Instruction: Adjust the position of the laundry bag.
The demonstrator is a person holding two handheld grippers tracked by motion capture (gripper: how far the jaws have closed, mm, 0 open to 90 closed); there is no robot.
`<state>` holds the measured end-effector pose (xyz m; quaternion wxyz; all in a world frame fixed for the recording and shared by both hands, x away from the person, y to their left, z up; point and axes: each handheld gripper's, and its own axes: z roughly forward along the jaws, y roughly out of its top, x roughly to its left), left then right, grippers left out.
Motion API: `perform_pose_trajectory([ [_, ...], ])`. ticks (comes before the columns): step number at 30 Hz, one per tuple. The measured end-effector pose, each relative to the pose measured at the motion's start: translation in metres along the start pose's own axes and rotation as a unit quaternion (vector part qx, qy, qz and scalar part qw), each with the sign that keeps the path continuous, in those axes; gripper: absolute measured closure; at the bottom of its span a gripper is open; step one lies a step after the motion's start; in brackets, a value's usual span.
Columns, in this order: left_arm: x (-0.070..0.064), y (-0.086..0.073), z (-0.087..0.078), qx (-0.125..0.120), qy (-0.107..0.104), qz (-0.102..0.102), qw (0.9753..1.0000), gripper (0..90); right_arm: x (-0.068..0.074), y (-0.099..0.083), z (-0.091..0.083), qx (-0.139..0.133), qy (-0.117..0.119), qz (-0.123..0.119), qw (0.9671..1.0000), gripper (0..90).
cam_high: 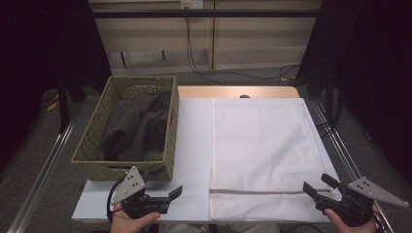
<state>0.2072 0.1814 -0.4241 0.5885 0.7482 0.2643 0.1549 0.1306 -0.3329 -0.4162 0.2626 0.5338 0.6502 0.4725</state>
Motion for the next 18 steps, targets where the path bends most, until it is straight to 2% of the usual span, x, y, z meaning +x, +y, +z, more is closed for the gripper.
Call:
perform_pose_trajectory([
  [3, -0.001, -0.001, 0.0, 0.002, 0.004, 0.0, 1.0, 15.2, 0.002, 0.001, 0.002, 0.004, 0.005, -0.001, 1.0, 25.5],
  [6, 0.0, -0.003, 0.001, 0.012, 0.004, -0.002, 0.9999, 15.3, 0.003, 0.002, 0.006, 0.013, 0.001, -0.019, 0.9997, 27.7],
  [10, 0.0, -0.003, 0.005, 0.031, 0.009, -0.008, 0.9994, 17.5, 0.001, 0.004, 0.009, 0.019, 0.008, -0.015, 0.9997, 31.8],
  [12, -0.003, -0.003, 0.01, 0.032, 0.006, -0.003, 0.9995, 18.3, -0.001, 0.004, 0.011, 0.025, 0.006, -0.009, 0.9996, 32.0],
  [13, -0.004, -0.003, 0.012, 0.034, 0.005, -0.003, 0.9994, 18.9, -0.002, 0.004, 0.012, 0.028, 0.006, -0.013, 0.9995, 33.1],
  [14, -0.007, -0.003, 0.016, 0.038, -0.01, -0.002, 0.9992, 18.9, -0.003, 0.004, 0.012, 0.028, 0.004, -0.015, 0.9995, 34.3],
  [16, -0.012, -0.003, 0.02, 0.048, -0.008, 0.001, 0.9988, 18.8, -0.004, 0.005, 0.013, 0.028, 0.01, -0.017, 0.9994, 36.5],
  [18, -0.016, -0.004, 0.025, 0.052, -0.019, 0.001, 0.9984, 18.4, -0.004, 0.007, 0.014, 0.03, 0.008, -0.026, 0.9992, 37.8],
])
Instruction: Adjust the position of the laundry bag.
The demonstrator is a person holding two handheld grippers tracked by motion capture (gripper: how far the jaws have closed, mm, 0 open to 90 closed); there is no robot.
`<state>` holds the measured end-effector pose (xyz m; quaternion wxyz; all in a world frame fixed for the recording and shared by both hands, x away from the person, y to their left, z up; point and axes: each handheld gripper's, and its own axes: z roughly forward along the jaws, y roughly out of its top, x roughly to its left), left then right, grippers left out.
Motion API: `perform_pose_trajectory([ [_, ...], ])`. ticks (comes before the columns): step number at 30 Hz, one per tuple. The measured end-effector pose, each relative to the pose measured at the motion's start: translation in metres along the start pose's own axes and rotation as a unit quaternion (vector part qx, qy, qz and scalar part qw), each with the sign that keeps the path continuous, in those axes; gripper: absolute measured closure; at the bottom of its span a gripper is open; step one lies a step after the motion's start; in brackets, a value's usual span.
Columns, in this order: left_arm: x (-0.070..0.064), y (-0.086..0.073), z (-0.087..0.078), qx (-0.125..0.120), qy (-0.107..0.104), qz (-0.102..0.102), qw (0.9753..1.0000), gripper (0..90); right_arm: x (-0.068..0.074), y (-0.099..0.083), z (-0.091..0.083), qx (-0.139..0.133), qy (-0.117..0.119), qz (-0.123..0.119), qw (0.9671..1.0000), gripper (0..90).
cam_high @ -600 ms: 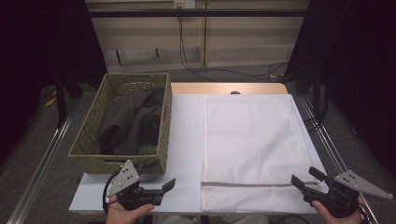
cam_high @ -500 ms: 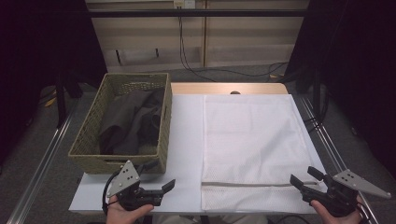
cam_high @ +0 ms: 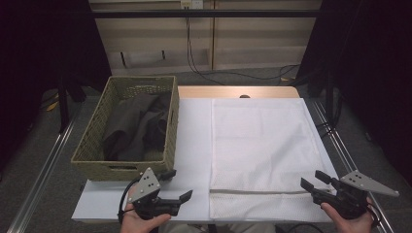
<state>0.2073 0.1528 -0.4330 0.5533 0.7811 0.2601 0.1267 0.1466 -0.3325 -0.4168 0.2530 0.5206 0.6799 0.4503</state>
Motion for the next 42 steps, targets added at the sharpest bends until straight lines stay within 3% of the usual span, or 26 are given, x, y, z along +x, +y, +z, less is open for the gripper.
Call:
perform_pose_trajectory([
  [2, 0.0, 0.0, 0.005, 0.01, -0.003, 0.004, 0.9999, 18.4, -0.001, 0.001, 0.001, 0.0, 0.005, -0.001, 1.0, 38.4],
  [3, 0.002, 0.0, 0.008, 0.01, -0.018, -0.001, 0.9998, 18.5, -0.001, 0.002, 0.001, 0.0, 0.004, -0.001, 1.0, 38.7],
  [4, 0.002, 0.0, 0.009, 0.021, -0.007, 0.003, 0.9998, 19.0, -0.002, 0.003, 0.001, 0.0, 0.005, -0.002, 1.0, 39.1],
  [6, 0.004, 0.002, 0.014, 0.031, -0.014, -0.001, 0.9994, 19.8, -0.004, 0.005, 0.004, 0.001, 0.003, -0.005, 1.0, 40.0],
  [8, 0.008, 0.003, 0.019, 0.031, -0.033, -0.01, 0.9989, 20.4, -0.008, 0.007, 0.008, 0.002, 0.003, -0.003, 1.0, 40.8],
  [10, 0.01, 0.004, 0.024, 0.044, -0.028, -0.008, 0.9986, 24.1, -0.01, 0.01, 0.011, 0.006, 0.0, -0.003, 1.0, 41.6],
  [12, 0.012, 0.005, 0.032, 0.051, -0.042, -0.004, 0.9978, 28.6, -0.013, 0.013, 0.016, 0.012, -0.001, -0.006, 0.9999, 43.3],
  [15, 0.013, 0.007, 0.041, 0.057, -0.042, 0.001, 0.9975, 35.0, -0.016, 0.017, 0.024, 0.026, -0.01, -0.024, 0.9993, 46.3],
  [16, 0.014, 0.009, 0.051, 0.06, -0.052, 0.01, 0.9968, 38.8, -0.018, 0.02, 0.028, 0.033, -0.012, -0.029, 0.999, 48.1],
  [18, 0.016, 0.01, 0.06, 0.068, -0.045, 0.011, 0.9966, 39.2, -0.023, 0.021, 0.035, 0.04, -0.014, -0.025, 0.9988, 49.4],
  [22, 0.021, 0.01, 0.073, 0.07, -0.045, -0.01, 0.9965, 39.9, -0.035, 0.026, 0.051, 0.054, -0.026, -0.022, 0.998, 50.1],
  [23, 0.021, 0.011, 0.081, 0.081, -0.053, -0.006, 0.9953, 39.9, -0.038, 0.027, 0.054, 0.056, -0.026, -0.02, 0.9979, 50.6],
  [25, 0.02, 0.01, 0.089, 0.098, -0.045, -0.004, 0.9942, 40.1, -0.043, 0.03, 0.059, 0.059, -0.029, -0.02, 0.9977, 52.6],
  [27, 0.02, 0.01, 0.096, 0.117, -0.058, -0.01, 0.9914, 43.6, -0.047, 0.034, 0.062, 0.057, -0.029, -0.008, 0.9979, 52.6],
  [30, 0.017, 0.011, 0.105, 0.125, -0.065, 0.0, 0.9901, 55.2, -0.05, 0.04, 0.065, 0.055, -0.027, 0.005, 0.9981, 54.7],
  [32, 0.016, 0.012, 0.11, 0.125, -0.059, -0.001, 0.9904, 57.3, -0.055, 0.041, 0.069, 0.06, -0.036, 0.01, 0.9975, 56.1],
  [34, 0.014, 0.013, 0.117, 0.122, -0.064, -0.008, 0.9905, 55.0, -0.061, 0.04, 0.072, 0.068, -0.05, 0.007, 0.9964, 56.3],
  [36, 0.012, 0.012, 0.124, 0.133, -0.049, 0.005, 0.9899, 48.6, -0.066, 0.035, 0.077, 0.086, -0.062, 0.007, 0.9943, 55.6],
  [38, 0.011, 0.01, 0.129, 0.14, -0.047, 0.001, 0.9891, 42.6, -0.068, 0.029, 0.08, 0.107, -0.088, -0.013, 0.9903, 54.0],
  [40, 0.01, 0.009, 0.13, 0.152, -0.049, 0.008, 0.9872, 37.7, -0.073, 0.023, 0.083, 0.121, -0.083, -0.009, 0.9891, 51.9],
  [42, 0.008, 0.007, 0.132, 0.155, -0.04, 0.016, 0.987, 36.2, -0.078, 0.018, 0.085, 0.13, -0.091, -0.007, 0.9874, 50.6],
])
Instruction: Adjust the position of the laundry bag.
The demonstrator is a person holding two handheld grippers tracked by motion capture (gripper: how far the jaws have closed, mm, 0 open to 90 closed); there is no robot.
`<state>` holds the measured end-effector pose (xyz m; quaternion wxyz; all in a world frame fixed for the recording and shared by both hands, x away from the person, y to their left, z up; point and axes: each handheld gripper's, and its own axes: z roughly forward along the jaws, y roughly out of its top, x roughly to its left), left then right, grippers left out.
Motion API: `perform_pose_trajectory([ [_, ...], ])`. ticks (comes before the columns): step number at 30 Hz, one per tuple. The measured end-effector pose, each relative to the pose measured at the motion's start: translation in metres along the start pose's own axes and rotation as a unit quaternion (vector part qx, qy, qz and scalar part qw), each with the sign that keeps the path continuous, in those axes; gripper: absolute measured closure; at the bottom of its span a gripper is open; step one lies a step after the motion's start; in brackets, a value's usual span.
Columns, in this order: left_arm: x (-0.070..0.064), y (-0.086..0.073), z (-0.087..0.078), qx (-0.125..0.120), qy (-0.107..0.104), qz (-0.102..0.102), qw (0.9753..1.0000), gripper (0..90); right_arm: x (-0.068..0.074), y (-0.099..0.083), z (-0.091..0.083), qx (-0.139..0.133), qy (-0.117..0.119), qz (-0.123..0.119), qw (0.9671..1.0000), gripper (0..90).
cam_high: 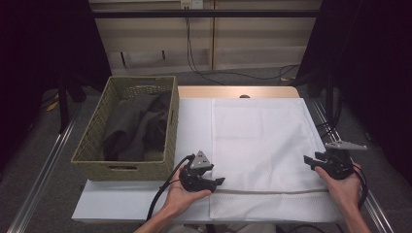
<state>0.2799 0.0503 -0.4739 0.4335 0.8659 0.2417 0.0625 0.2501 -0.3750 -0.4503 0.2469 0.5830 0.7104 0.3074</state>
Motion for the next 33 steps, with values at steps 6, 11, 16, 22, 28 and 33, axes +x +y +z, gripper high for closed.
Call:
perform_pose_trajectory([
  [6, 0.0, 0.0, 0.005, 0.011, -0.01, 0.0, 0.9999, 35.6, -0.013, -0.007, 0.003, 0.009, -0.018, 0.012, 0.9997, 49.0],
  [11, 0.001, -0.001, 0.007, 0.016, -0.001, -0.003, 0.9999, 48.6, -0.014, -0.011, 0.006, 0.018, -0.027, 0.011, 0.9994, 48.0],
  [16, -0.001, -0.002, 0.009, 0.034, -0.007, -0.002, 0.9994, 60.6, -0.016, -0.018, 0.007, 0.035, -0.038, 0.007, 0.9986, 47.5],
  [22, 0.003, -0.002, 0.01, 0.033, -0.008, -0.006, 0.9994, 73.4, -0.018, -0.02, 0.009, 0.051, -0.048, 0.002, 0.9975, 48.5],
  [28, 0.005, -0.002, 0.011, 0.035, 0.001, -0.007, 0.9994, 81.5, -0.024, -0.016, 0.005, 0.041, -0.065, 0.014, 0.9969, 52.1],
  [33, 0.005, -0.002, 0.011, 0.035, -0.003, -0.005, 0.9994, 86.9, -0.028, -0.022, 0.008, 0.051, -0.06, 0.025, 0.9966, 54.9],
])
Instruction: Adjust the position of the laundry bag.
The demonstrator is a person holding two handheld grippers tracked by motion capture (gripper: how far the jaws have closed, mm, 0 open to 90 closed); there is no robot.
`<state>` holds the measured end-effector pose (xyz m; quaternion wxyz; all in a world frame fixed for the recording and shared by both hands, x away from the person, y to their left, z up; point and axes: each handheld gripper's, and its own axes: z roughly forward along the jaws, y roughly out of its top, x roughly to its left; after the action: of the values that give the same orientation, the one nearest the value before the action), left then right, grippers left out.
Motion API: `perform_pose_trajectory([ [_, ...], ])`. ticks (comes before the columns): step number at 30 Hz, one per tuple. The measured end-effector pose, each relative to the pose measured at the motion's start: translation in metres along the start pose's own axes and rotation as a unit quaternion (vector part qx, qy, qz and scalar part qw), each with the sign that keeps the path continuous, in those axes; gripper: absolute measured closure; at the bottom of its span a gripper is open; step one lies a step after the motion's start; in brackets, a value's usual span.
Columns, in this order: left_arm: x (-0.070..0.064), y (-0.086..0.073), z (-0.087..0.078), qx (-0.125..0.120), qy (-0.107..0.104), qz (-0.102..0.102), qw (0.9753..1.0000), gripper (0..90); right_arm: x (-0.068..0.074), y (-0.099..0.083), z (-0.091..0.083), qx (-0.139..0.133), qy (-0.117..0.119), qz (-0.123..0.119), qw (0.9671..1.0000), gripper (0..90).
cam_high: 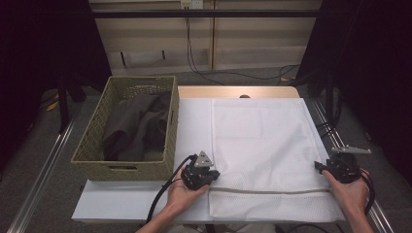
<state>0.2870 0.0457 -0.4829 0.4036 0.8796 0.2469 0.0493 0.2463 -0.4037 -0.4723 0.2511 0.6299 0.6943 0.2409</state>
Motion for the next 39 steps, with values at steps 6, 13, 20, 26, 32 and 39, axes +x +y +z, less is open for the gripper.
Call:
perform_pose_trajectory([
  [6, 0.0, 0.001, 0.0, 0.003, 0.003, -0.002, 1.0, 89.3, 0.009, 0.004, 0.001, 0.001, 0.016, -0.025, 0.9996, 83.0],
  [13, 0.002, 0.001, -0.001, 0.004, 0.005, -0.008, 0.9999, 89.6, 0.012, 0.006, 0.001, -0.002, 0.017, -0.033, 0.9993, 90.0],
  [20, 0.004, 0.0, -0.003, 0.008, 0.011, -0.006, 0.9999, 89.6, 0.02, 0.01, 0.003, -0.004, 0.026, -0.038, 0.9989, 90.0],
  [26, 0.008, -0.001, -0.009, 0.006, 0.02, -0.012, 0.9997, 89.6, 0.034, 0.018, 0.0, -0.014, 0.04, -0.04, 0.9983, 90.0],
  [32, 0.011, -0.004, -0.016, 0.003, 0.03, -0.017, 0.9994, 89.6, 0.042, 0.023, 0.001, -0.021, 0.048, -0.036, 0.998, 90.0],
  [39, 0.011, -0.006, -0.024, 0.007, 0.033, -0.01, 0.9994, 89.6, 0.051, 0.026, 0.002, -0.02, 0.061, -0.042, 0.9971, 90.0],
])
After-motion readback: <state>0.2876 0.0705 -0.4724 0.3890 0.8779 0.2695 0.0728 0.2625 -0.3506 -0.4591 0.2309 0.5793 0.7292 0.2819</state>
